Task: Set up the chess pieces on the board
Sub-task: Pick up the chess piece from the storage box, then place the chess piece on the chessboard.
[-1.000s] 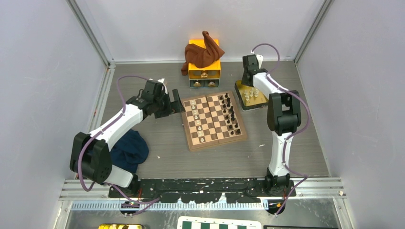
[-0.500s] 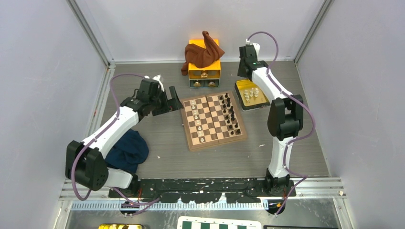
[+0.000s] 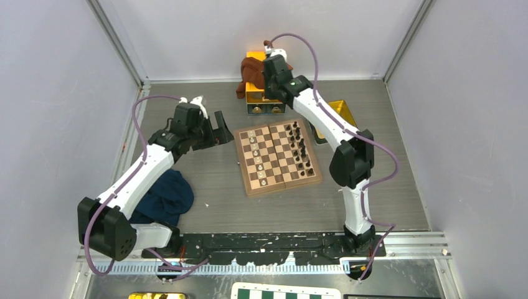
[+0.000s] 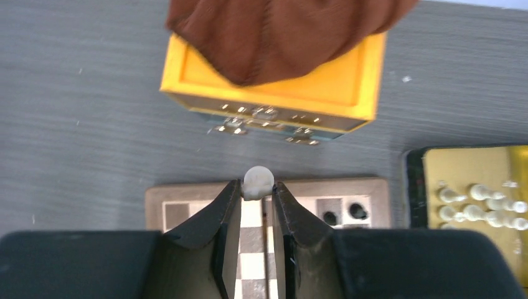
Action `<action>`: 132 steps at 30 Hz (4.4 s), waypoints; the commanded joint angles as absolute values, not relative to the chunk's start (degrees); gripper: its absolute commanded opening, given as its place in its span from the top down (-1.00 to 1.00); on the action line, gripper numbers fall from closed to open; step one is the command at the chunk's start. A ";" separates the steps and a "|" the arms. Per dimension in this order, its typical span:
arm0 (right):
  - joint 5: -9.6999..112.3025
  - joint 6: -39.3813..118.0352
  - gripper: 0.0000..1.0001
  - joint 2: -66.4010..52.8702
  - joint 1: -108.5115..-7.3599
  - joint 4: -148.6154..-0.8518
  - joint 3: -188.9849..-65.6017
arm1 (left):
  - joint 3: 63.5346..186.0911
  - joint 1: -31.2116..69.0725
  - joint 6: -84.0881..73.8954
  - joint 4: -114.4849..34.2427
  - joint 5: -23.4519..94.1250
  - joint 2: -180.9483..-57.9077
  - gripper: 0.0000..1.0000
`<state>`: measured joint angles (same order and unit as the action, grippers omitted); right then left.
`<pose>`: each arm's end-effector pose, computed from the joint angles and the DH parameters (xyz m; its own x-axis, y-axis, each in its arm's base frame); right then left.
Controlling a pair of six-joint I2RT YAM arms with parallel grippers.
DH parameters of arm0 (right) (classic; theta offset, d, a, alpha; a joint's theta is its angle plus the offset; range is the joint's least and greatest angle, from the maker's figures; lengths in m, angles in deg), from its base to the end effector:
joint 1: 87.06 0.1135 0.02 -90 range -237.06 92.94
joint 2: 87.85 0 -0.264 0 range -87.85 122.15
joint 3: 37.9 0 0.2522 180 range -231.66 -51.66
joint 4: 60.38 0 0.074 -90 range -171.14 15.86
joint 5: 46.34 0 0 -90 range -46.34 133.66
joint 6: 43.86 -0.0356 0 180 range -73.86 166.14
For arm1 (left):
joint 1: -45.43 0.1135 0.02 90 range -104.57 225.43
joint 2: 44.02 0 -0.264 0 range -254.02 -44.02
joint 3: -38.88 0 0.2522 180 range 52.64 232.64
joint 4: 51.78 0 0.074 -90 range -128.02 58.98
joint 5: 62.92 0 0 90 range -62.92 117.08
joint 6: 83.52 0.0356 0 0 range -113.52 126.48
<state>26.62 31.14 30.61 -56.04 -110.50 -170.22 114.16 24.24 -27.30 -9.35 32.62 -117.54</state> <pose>0.4148 0.2373 0.3421 -0.5647 -0.0508 -0.8237 -0.1491 0.9880 0.0413 0.2600 -0.1045 0.3031 -0.7431 -0.3055 -0.5954 0.0179 0.8803 -0.4740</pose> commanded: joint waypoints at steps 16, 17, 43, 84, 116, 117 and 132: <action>28.67 30.50 0.97 34.69 -42.43 -116.15 -170.97 | 110.55 24.95 -25.73 -7.81 30.22 -110.74 -0.96; 28.76 30.55 0.97 34.68 -42.00 -116.23 -170.73 | 110.42 24.95 -25.86 -7.87 30.29 -110.66 -0.96; 24.78 31.22 0.97 37.04 -38.80 -112.27 -164.97 | 108.28 24.95 -26.34 -8.19 31.51 -108.89 -0.96; 31.65 29.96 0.95 42.99 -41.35 -113.07 -168.97 | 110.04 24.95 -25.47 -7.92 31.60 -112.36 -0.96; 31.53 30.14 0.44 42.59 -41.60 -113.49 -168.29 | 109.76 24.95 -25.79 -8.83 32.50 -113.64 -0.96; 31.53 30.16 0.42 42.50 -41.54 -113.51 -168.30 | 109.71 24.95 -25.82 -8.91 32.50 -113.63 -0.96; 31.53 30.21 0.27 41.36 -41.55 -113.08 -167.59 | 109.64 24.95 -26.19 -9.03 32.91 -113.63 -0.96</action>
